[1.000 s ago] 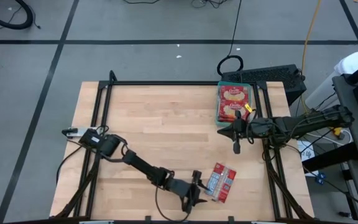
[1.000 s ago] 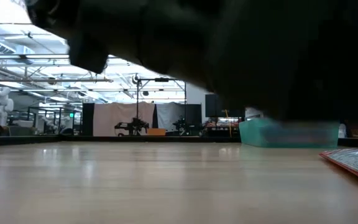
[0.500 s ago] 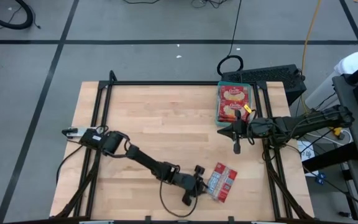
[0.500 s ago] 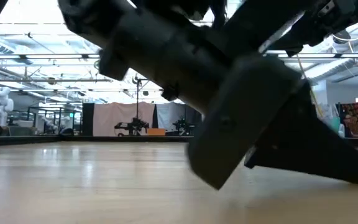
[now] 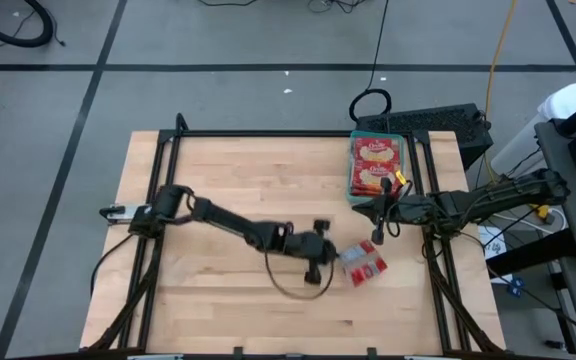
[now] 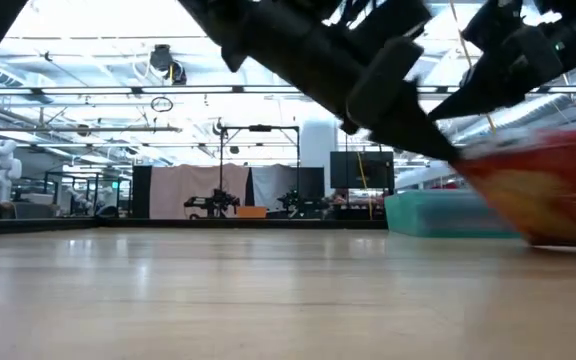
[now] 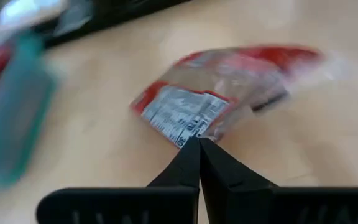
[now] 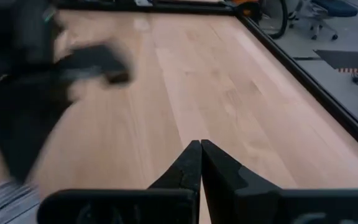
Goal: Sort popcorn bags into baskets
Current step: Put the red popcorn bag into the green bin
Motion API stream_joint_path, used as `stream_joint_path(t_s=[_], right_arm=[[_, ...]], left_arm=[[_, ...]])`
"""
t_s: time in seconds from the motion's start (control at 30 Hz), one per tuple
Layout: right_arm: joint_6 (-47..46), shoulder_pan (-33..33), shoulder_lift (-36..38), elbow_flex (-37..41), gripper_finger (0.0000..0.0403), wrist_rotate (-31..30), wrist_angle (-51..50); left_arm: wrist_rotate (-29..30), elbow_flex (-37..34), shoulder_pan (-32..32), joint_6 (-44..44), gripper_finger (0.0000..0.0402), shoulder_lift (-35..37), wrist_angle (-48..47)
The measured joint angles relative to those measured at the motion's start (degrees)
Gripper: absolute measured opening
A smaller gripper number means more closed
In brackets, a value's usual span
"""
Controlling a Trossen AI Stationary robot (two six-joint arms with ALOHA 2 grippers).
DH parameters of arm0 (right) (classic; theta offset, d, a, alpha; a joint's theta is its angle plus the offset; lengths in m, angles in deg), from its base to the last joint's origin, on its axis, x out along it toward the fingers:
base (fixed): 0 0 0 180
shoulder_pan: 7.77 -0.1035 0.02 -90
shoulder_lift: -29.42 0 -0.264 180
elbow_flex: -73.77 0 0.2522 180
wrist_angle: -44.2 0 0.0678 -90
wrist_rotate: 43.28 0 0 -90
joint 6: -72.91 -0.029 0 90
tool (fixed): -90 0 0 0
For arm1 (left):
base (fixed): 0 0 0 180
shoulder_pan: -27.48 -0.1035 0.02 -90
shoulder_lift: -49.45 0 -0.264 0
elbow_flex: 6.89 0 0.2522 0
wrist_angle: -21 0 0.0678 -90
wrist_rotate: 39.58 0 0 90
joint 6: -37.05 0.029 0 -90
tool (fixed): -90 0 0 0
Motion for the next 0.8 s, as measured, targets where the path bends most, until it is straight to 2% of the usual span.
stream_joint_path(t_s=[0.13, 0.3, 0.57, 0.8], right_arm=[[2.3, -1.5, 0.0, 0.6, 0.0017, -0.5, 0.0], [5.3, -3.9, 0.0, 0.1, 0.0072, -3.4, 0.2], [3.1, -6.1, -1.7, 0.1, 0.0182, -3.2, -1.5], [0.7, -7.1, -6.0, 0.1, 0.0228, -4.7, -1.2]], left_arm=[[1.8, -0.2, -3.8, -6.4, 0.0002, 4.2, -8.0], [4.9, -0.1, -7.2, -13.2, 0.0002, 8.5, -14.4], [5.7, -0.1, -9.1, -16.0, 0.0001, 11.8, -14.9], [5.3, -0.1, -9.0, -16.5, 0.0001, 12.0, -14.8]])
